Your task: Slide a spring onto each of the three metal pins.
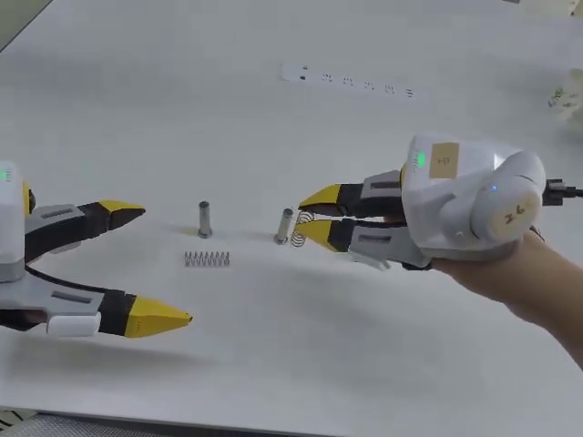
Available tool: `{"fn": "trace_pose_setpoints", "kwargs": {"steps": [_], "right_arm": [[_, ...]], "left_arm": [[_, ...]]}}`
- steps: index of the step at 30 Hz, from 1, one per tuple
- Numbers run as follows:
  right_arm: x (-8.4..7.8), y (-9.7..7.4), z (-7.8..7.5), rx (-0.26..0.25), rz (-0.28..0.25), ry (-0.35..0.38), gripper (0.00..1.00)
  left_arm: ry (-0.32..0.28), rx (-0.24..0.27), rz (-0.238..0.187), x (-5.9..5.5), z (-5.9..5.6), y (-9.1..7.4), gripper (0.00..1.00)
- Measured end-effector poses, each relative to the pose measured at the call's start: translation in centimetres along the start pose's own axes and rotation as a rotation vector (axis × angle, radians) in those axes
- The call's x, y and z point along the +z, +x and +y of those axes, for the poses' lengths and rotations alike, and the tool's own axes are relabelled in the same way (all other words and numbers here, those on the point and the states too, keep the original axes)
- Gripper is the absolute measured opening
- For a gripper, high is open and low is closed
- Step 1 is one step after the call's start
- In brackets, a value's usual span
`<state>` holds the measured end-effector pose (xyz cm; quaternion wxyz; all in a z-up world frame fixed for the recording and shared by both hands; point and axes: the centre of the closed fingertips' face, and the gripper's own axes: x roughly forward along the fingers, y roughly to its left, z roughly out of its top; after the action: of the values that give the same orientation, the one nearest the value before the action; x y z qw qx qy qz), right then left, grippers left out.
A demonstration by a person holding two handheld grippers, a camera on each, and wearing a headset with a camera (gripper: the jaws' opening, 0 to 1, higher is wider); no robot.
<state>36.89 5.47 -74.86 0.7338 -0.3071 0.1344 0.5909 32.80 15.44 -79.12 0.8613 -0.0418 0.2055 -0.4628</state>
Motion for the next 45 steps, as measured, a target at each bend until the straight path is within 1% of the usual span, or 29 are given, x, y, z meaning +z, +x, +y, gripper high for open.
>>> {"fn": "trace_pose_setpoints", "kwargs": {"steps": [5,12,20,23,27,35,45], "right_arm": [[0.2,0.1,-1.2,-0.025,-0.003,0.006,0.07],[0.3,0.6,-2.4,-0.051,-0.004,0.016,0.07],[0.0,1.4,-3.5,-0.074,0.0,0.051,0.07],[0.0,1.6,-3.6,-0.074,-0.005,0.065,0.07],[-0.5,1.9,-3.7,-0.068,0.004,0.072,0.07],[-0.7,2.3,-3.5,-0.061,0.006,0.079,0.07],[-1.1,2.7,-3.4,-0.05,0.016,0.079,0.07]], "left_arm": [[-0.007,0.004,0.005,-0.4,0.0,-0.1,0.98],[-0.013,0.01,0.005,-0.5,0.0,-0.2,0.98],[-0.014,0.014,0.001,-0.3,0.0,-0.3,0.98],[-0.014,0.014,0.004,-0.3,0.0,-0.4,0.98],[-0.015,0.015,0.003,-0.3,0.0,-0.4,0.98],[-0.017,0.016,-0.002,-0.1,0.0,-0.3,0.98],[-0.022,0.022,0.001,-0.4,0.2,-0.5,0.98]]}}
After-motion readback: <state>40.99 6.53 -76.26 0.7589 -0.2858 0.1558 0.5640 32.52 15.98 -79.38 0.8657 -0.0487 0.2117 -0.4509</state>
